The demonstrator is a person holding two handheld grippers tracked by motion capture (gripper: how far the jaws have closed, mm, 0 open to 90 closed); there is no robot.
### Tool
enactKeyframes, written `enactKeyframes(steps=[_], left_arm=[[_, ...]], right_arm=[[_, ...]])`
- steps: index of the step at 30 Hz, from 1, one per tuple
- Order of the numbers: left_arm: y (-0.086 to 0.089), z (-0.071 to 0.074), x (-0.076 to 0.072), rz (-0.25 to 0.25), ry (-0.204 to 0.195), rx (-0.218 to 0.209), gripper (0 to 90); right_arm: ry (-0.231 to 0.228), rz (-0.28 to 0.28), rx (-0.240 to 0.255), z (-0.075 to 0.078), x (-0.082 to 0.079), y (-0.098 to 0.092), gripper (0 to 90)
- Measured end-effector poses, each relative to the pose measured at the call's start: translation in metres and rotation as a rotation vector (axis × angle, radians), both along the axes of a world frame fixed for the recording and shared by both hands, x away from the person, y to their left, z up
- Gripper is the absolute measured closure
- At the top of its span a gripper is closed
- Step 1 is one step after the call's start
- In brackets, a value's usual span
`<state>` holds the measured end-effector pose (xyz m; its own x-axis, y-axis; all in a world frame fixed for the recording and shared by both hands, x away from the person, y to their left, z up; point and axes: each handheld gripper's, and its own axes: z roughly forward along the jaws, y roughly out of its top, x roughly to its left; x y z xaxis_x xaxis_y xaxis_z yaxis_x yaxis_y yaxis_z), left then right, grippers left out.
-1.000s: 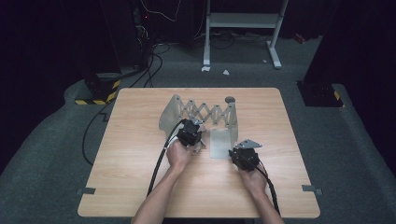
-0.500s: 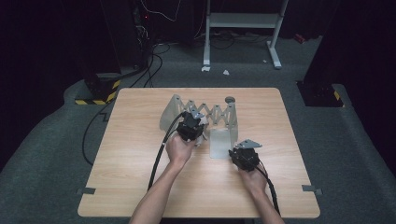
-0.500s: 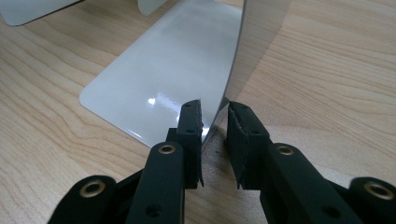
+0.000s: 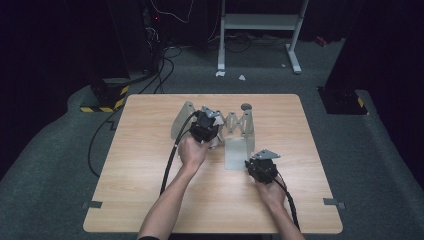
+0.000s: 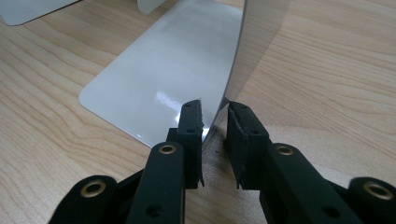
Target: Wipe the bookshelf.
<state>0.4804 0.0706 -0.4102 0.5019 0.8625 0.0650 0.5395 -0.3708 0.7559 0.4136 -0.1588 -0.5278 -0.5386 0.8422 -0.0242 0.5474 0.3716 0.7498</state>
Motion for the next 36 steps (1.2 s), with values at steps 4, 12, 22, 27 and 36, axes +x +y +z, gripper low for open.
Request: enactKeyframes(steps=[4, 12, 22, 27, 36], left_arm=[[0.0, 0.003, 0.008, 0.013, 0.003, -0.005, 81.6], [-0.005, -0.005, 0.011, 0.013, 0.013, 0.037, 81.7], [-0.007, -0.011, 0.007, 0.013, 0.021, 0.042, 82.0], [-0.008, -0.013, 0.006, 0.016, 0.009, 0.054, 82.1], [-0.007, -0.014, 0.003, 0.005, 0.01, 0.05, 82.2]], right_arm=[[0.001, 0.0, 0.002, 0.0, 0.0, 0.0, 76.0], [0.002, 0.0, 0.002, 0.0, 0.0, 0.0, 76.0], [0.001, 0.001, 0.003, 0.0, 0.0, 0.0, 76.0], [0.002, 0.0, 0.003, 0.0, 0.0, 0.0, 76.0], [0.002, 0.0, 0.003, 0.0, 0.0, 0.0, 76.0]])
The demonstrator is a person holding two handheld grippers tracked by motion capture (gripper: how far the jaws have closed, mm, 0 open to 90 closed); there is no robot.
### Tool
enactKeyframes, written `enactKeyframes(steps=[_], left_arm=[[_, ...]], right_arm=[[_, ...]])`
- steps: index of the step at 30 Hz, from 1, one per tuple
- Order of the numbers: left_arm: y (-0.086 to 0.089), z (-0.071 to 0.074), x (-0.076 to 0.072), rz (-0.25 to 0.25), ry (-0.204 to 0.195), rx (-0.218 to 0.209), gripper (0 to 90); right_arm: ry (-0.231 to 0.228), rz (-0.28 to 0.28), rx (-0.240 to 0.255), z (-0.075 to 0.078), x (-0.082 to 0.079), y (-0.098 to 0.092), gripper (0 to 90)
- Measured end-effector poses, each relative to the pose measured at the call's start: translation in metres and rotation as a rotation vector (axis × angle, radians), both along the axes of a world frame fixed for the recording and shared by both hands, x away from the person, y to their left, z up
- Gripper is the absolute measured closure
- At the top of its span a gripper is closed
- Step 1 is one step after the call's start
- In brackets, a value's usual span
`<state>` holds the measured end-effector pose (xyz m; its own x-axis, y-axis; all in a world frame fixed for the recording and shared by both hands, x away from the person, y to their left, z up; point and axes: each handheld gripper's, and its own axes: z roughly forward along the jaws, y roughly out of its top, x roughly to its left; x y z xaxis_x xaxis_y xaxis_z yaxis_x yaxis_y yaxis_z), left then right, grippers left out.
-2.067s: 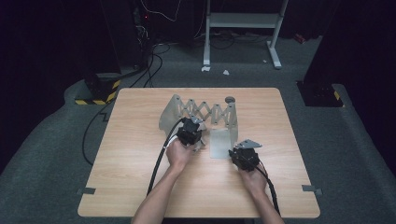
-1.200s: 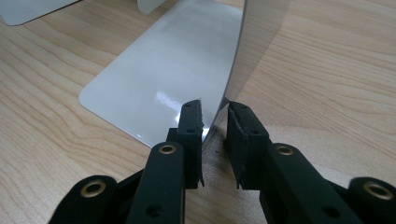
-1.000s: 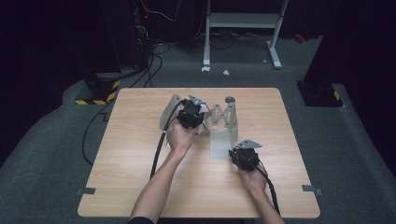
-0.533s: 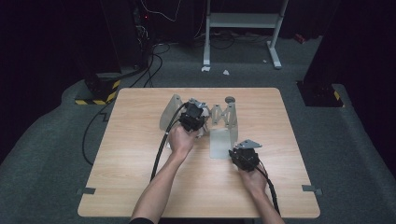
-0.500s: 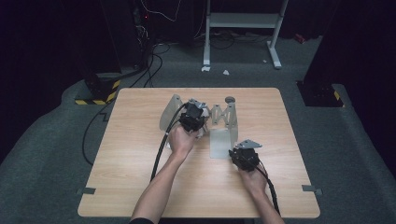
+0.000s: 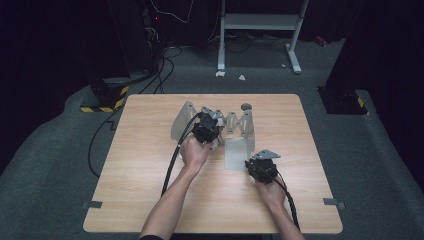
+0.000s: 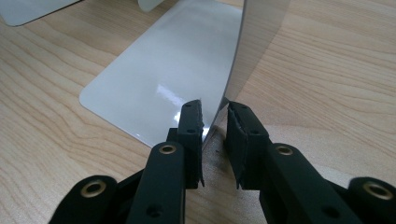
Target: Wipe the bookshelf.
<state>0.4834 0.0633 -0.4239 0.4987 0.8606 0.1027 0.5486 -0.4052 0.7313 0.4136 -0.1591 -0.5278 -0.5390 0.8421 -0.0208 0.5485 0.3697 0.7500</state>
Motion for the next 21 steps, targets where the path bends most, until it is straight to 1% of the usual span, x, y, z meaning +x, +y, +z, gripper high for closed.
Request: enactKeyframes(steps=[1, 2, 4, 5, 6, 8, 11, 13, 16, 21], left_arm=[[0.0, 0.002, 0.0, 0.001, -0.007, 0.002, 82.2], [0.001, 0.005, 0.001, 0.007, -0.018, -0.015, 82.1], [0.003, 0.011, 0.005, 0.012, -0.013, -0.056, 82.1], [0.003, 0.014, 0.006, 0.015, -0.011, -0.06, 82.1], [0.002, 0.016, 0.007, 0.015, -0.013, -0.05, 82.1], [0.002, 0.019, 0.009, 0.012, -0.014, -0.05, 82.1], [0.002, 0.02, 0.011, 0.017, -0.019, -0.08, 81.9], [0.0, 0.02, 0.012, 0.013, -0.02, -0.083, 81.9], [-0.005, 0.017, 0.012, -0.001, -0.015, -0.074, 81.9], [-0.008, 0.012, 0.014, -0.008, -0.006, -0.061, 81.9]], right_arm=[[0.0, 0.0, 0.0, 0.0, 0.0, 0.0, 76.0], [0.0, 0.0, 0.0, 0.0, 0.0, 0.0, 76.0], [0.003, -0.001, 0.002, 0.0, 0.0, 0.0, 76.1], [0.002, -0.001, 0.002, 0.0, 0.0, 0.0, 76.0], [-0.001, 0.001, 0.0, 0.0, 0.0, 0.0, 76.1], [-0.002, 0.002, 0.0, 0.0, 0.0, 0.0, 76.0], [-0.002, 0.001, 0.001, 0.0, 0.0, 0.0, 76.0], [-0.002, 0.002, 0.0, 0.0, 0.0, 0.0, 76.1], [0.0, -0.001, 0.001, 0.0, 0.0, 0.0, 76.1], [0.004, -0.001, 0.001, 0.0, 0.0, 0.0, 76.1]])
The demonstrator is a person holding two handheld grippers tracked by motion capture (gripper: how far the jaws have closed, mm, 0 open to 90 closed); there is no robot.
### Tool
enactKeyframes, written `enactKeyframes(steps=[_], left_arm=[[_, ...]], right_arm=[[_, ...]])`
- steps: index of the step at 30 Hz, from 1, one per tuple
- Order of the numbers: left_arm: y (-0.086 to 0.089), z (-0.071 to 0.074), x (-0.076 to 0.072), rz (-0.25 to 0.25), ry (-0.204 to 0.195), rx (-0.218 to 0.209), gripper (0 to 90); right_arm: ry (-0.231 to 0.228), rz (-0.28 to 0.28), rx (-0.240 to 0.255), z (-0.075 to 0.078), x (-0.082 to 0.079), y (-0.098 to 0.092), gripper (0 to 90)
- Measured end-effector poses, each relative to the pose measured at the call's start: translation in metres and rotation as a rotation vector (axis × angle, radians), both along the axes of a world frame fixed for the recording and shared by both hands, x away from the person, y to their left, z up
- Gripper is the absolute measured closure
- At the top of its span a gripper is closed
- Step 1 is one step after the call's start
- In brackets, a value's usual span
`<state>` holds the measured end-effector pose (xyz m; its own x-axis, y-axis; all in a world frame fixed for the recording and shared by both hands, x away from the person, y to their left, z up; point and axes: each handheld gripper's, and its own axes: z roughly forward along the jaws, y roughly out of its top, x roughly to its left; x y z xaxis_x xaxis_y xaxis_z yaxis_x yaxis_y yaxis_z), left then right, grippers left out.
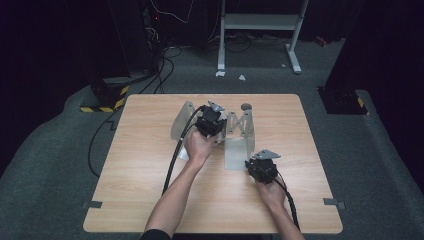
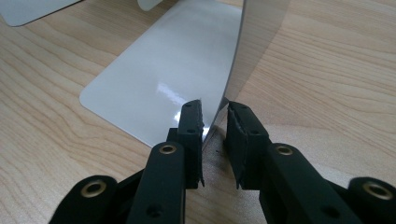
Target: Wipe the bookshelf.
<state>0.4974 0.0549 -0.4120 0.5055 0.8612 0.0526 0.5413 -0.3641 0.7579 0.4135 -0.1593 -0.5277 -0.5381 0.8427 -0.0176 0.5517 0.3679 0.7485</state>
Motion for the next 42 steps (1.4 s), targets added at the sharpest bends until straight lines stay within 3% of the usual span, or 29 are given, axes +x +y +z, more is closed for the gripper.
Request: enactKeyframes(steps=[27, 42], left_arm=[[0.007, -0.035, -0.001, 0.039, 0.056, 0.039, 82.1], [0.01, -0.056, -0.002, 0.042, 0.092, 0.016, 82.1]], right_arm=[[0.003, 0.003, 0.005, 0.0, 0.0, 0.0, 76.6], [0.006, 0.005, 0.008, 0.0, 0.0, 0.0, 76.7]])
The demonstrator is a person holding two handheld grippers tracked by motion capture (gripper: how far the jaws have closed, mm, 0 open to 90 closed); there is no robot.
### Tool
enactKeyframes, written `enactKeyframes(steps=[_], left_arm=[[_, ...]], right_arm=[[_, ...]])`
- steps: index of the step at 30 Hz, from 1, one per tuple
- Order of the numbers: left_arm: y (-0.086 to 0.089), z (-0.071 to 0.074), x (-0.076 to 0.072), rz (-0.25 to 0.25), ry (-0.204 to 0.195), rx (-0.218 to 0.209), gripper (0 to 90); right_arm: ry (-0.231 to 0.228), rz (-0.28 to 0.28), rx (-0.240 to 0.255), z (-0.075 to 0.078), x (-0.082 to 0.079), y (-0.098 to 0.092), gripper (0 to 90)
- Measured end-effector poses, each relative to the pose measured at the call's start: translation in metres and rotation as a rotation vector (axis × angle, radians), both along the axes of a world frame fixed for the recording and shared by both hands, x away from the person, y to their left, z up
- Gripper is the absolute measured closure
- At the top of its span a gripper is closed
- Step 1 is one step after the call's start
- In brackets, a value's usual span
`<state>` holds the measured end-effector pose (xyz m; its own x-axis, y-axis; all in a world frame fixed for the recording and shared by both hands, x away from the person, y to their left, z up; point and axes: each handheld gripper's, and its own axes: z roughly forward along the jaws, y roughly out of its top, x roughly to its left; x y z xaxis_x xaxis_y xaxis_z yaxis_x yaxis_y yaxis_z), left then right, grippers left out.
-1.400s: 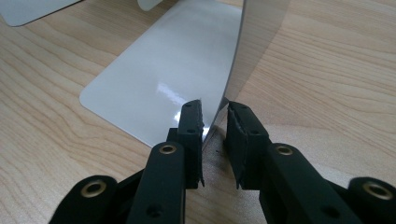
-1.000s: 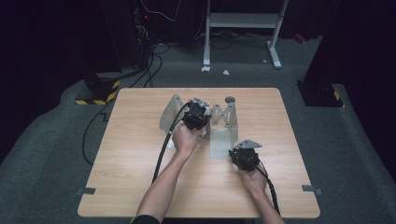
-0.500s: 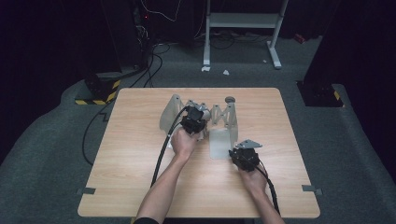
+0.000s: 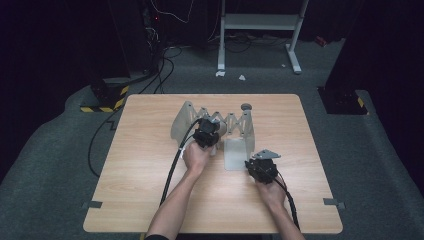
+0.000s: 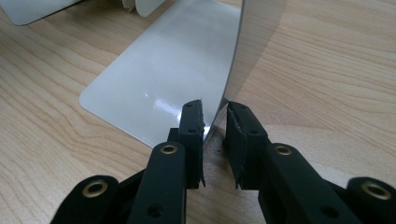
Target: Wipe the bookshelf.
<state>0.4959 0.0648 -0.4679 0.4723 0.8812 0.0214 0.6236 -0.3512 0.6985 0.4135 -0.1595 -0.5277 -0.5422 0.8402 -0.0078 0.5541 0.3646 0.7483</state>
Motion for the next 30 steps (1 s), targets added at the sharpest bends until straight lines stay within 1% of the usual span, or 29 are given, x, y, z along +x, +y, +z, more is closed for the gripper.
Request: enactKeyframes(steps=[6, 9, 12, 15, 16, 19, 20, 24, 26, 30], left_arm=[[-0.001, -0.008, 0.0, -0.004, 0.012, 0.022, 82.1], [-0.001, -0.013, 0.002, -0.005, 0.024, 0.031, 82.1], [-0.003, -0.015, 0.001, -0.009, 0.018, 0.051, 82.1], [-0.003, -0.016, -0.001, -0.011, 0.014, 0.057, 82.2], [-0.004, -0.017, -0.002, -0.016, 0.016, 0.07, 82.2], [-0.004, -0.022, -0.003, -0.023, 0.024, 0.083, 82.2], [-0.005, -0.023, -0.003, -0.023, 0.026, 0.082, 82.2], [-0.006, -0.019, -0.003, -0.027, 0.028, 0.051, 82.1], [-0.007, -0.014, -0.003, -0.03, 0.023, 0.041, 82.2], [-0.009, -0.001, -0.004, -0.036, 0.0, 0.021, 82.1]], right_arm=[[-0.004, 0.002, -0.004, 0.0, 0.0, 0.0, 76.8], [-0.004, 0.001, -0.002, 0.0, 0.0, 0.0, 76.8], [-0.007, 0.003, -0.004, 0.0, 0.0, 0.0, 76.8], [-0.007, 0.003, -0.005, 0.0, 0.0, 0.0, 76.8], [-0.008, 0.002, -0.005, 0.0, 0.0, 0.0, 76.8], [-0.008, 0.002, -0.005, 0.0, 0.0, 0.0, 76.8], [-0.008, 0.002, -0.006, 0.0, 0.0, 0.0, 76.8], [-0.007, 0.001, -0.005, 0.0, 0.0, 0.001, 76.8], [-0.008, 0.002, -0.006, 0.0, 0.0, 0.0, 76.8], [-0.007, 0.002, -0.006, 0.0, 0.0, 0.001, 76.8]])
